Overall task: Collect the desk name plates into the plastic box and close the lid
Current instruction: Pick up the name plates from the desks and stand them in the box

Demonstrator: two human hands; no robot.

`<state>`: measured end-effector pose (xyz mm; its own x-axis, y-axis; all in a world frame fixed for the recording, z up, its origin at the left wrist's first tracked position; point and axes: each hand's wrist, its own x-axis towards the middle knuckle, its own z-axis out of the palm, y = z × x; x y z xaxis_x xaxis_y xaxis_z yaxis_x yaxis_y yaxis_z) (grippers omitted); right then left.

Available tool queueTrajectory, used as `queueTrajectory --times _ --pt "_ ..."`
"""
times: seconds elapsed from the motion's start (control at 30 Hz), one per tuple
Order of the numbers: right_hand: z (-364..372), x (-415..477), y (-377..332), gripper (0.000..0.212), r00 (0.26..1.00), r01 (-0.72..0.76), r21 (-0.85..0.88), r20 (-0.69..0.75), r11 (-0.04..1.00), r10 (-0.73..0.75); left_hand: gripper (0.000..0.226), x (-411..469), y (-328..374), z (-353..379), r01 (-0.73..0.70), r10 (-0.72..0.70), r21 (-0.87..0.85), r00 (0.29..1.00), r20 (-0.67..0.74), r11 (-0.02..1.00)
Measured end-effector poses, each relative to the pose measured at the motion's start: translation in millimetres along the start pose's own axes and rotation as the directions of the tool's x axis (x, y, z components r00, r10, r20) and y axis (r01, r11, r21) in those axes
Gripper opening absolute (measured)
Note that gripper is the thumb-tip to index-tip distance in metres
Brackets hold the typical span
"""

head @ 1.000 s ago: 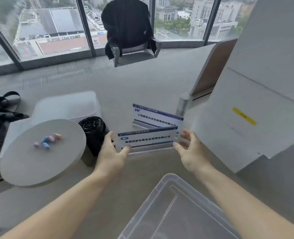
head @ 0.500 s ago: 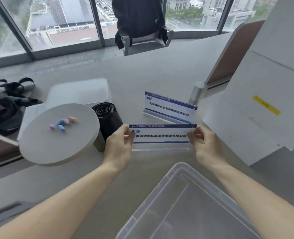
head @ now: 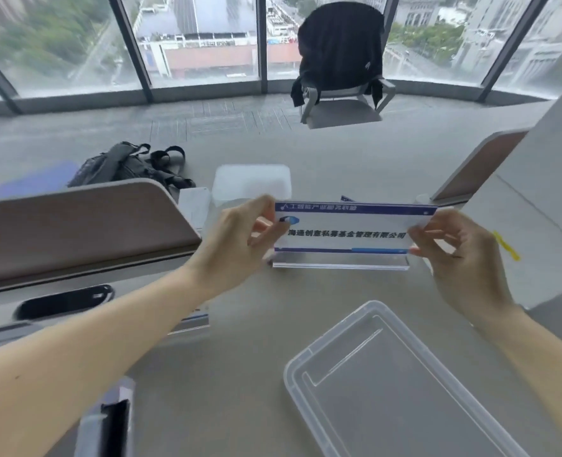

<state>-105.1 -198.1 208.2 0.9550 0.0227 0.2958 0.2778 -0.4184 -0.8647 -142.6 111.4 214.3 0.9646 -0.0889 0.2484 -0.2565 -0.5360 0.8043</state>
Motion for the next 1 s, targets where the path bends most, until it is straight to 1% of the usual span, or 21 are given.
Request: queueTrajectory --times 0.1,0.17,0.23,0.3,0.37,0.5,0.6,0.67,0.73,0.8,0.87,0.9,0.97,1.0 --pt "20 -19 -63 0.021 0.996 0.033 0.054 0.076 0.998 -0.037 0.016 -39 23 -67 0.026 -0.026 -0.027 1.000 -0.002 0.999" --pt "41 -37 -101 0.027 0.993 0.036 0.089 0.113 0.995 -0.046 0.016 -69 32 -111 0.041 -0.041 -0.038 0.999 -0.004 0.998" --pt "67 -57 -138 0.027 0.986 0.036 0.127 0.158 0.991 -0.056 0.013 -103 36 -156 0.044 -0.044 0.002 0.999 -0.017 0.999" --pt "97 -78 -171 0.018 0.976 0.034 0.147 0.209 0.989 -0.065 0.011 -141 35 -201 0.048 -0.047 0.066 0.999 -0.025 0.997" --pt "132 -99 -203 0.014 0.963 0.041 0.161 0.258 0.986 -0.082 0.009 -180 33 -245 0.054 -0.052 0.139 0.998 -0.024 0.989" --pt "207 -137 -263 0.023 0.919 0.095 0.187 0.362 0.978 -0.158 0.005 -254 29 -327 0.047 -0.055 0.324 0.998 0.016 0.945" --pt "262 -164 -301 0.027 0.856 0.165 0.164 0.466 0.973 -0.224 0.001 -297 28 -371 0.052 -0.092 0.457 0.994 0.066 0.888" --pt "295 -181 -321 0.029 0.806 0.203 0.156 0.533 0.967 -0.255 0.007 -317 26 -388 0.070 -0.145 0.529 0.984 0.101 0.846" --pt "323 -197 -335 0.027 0.769 0.223 0.158 0.578 0.962 -0.273 0.018 -329 22 -396 0.117 -0.243 0.585 0.960 0.141 0.802" --pt "345 -207 -343 0.028 0.757 0.231 0.153 0.592 0.961 -0.276 0.024 -338 14 -400 0.201 -0.357 0.603 0.922 0.150 0.772" --pt "366 -215 -343 0.017 0.786 0.175 0.131 0.578 0.976 -0.219 0.025 -346 1 -399 0.284 -0.425 0.594 0.898 0.109 0.753" --pt "378 -221 -341 0.019 0.816 0.124 0.110 0.554 0.986 -0.164 0.025 -350 -8 -397 0.331 -0.450 0.572 0.890 0.075 0.750" --pt "403 -240 -328 0.046 0.872 -0.023 0.061 0.489 0.998 -0.010 0.024 -359 -24 -389 0.435 -0.497 0.491 0.868 -0.004 0.755" --pt "414 -255 -319 0.059 0.876 -0.129 0.015 0.471 0.992 0.107 0.022 -363 -31 -385 0.485 -0.524 0.452 0.850 -0.045 0.749"
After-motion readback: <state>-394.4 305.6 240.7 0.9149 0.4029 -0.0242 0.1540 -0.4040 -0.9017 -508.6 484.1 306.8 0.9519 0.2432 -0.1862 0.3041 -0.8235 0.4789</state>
